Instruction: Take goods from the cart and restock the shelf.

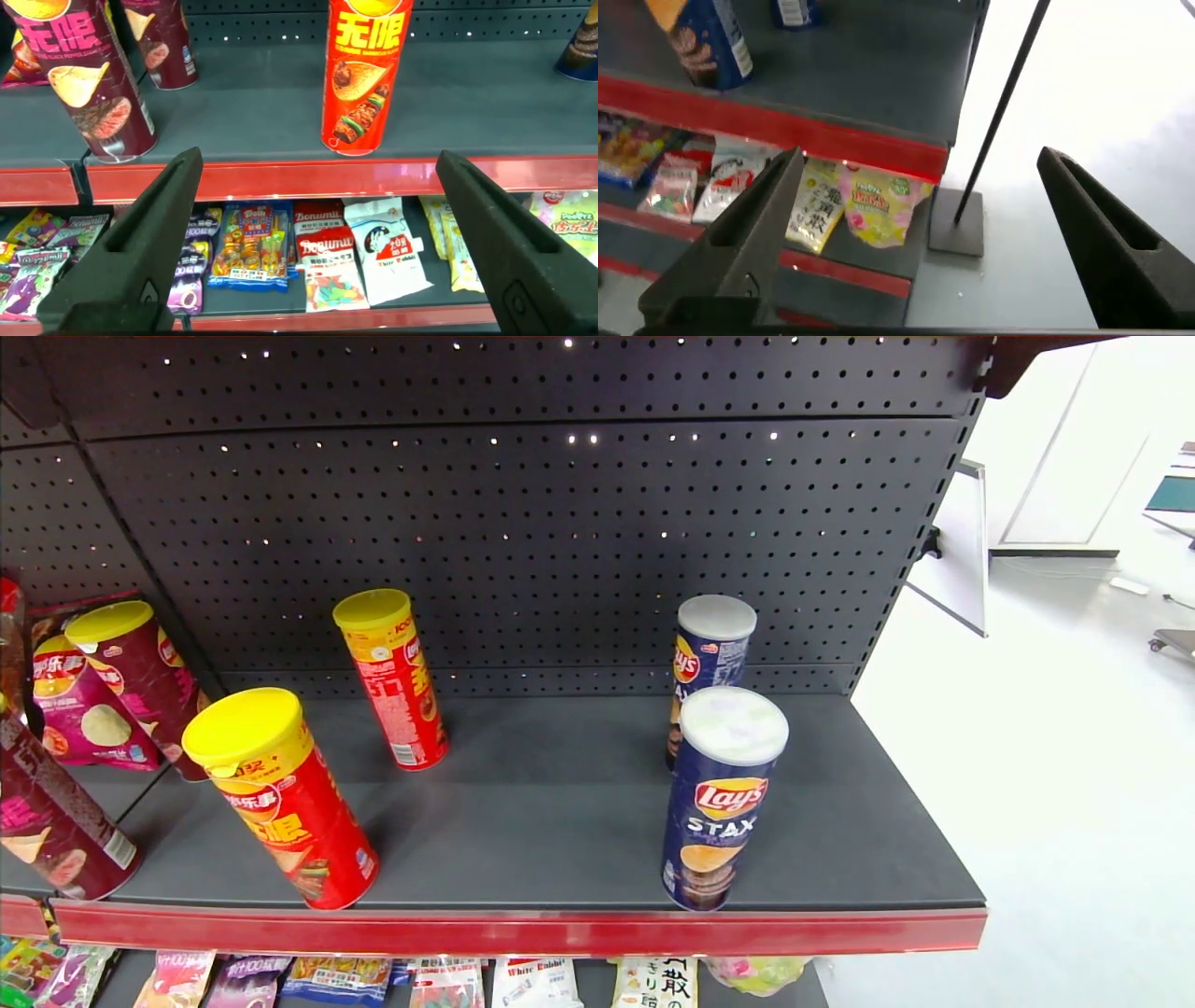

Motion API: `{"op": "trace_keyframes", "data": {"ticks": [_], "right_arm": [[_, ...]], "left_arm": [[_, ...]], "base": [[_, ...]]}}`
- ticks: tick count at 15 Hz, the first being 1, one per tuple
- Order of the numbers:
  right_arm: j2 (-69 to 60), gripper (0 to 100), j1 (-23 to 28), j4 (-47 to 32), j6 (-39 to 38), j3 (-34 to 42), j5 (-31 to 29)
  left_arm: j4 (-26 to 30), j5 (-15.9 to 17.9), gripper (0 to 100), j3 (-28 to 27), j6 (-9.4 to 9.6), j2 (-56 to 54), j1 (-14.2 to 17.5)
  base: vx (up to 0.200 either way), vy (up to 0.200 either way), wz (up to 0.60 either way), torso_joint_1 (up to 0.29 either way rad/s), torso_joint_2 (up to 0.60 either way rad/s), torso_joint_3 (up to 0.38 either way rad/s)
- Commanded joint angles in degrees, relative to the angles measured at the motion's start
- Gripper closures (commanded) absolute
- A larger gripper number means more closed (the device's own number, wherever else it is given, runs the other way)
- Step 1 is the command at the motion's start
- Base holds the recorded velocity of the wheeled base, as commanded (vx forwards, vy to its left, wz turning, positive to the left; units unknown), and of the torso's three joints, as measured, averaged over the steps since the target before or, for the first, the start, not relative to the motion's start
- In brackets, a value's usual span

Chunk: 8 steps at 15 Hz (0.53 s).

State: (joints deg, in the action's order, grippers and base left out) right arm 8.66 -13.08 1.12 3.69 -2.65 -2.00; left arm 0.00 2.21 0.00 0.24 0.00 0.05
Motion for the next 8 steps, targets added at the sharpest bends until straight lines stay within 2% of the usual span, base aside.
{"op": "trace_keyframes", "data": {"ticks": [1, 2, 4, 6, 7, 8], "right_arm": [[-3.12, 0, 0.51, 0.9, -4.84, 2.38, -0.46], [-3.03, 0, 0.78, -0.42, -8.0, 2.65, -0.46], [-2.5, 0, 2.45, -1.03, -5.54, 2.47, -0.29], [0.84, 0, 15.45, -0.95, -5.28, 2.47, 0.07], [-0.48, 0, 20.2, -1.12, -3.69, 2.56, 2.35], [-3.03, 0, 19.76, -0.95, -3.08, 2.65, 4.9]], "left_arm": [[0.0, -0.01, 0, 0.0, 0.02, 0.0, 0.04], [0.0, -0.01, 0, 0.0, 0.02, 0.0, 0.04], [0.09, -0.01, 0, 0.0, 0.02, 0.0, 0.04], [0.0, -0.01, 0, 0.0, 0.02, 0.0, 0.04], [0.0, -0.01, 0, 0.0, 0.02, 0.0, 0.04], [0.0, -0.01, 0, 0.0, 0.02, 0.0, 0.04]], "base": [[0.0, 0.0, 0.0, 0.0, 0.0, 0.0], [0.0, 0.0, 0.0, 0.0, 0.0, 0.0], [0.0, 0.0, 0.0, 0.0, 0.0, 0.0], [0.0, 0.0, 0.0, 0.0, 0.0, 0.0], [0.0, 0.0, 0.0, 0.0, 0.0, 0.0], [0.0, 0.0, 0.0, 0.0, 0.0, 0.0]]}}
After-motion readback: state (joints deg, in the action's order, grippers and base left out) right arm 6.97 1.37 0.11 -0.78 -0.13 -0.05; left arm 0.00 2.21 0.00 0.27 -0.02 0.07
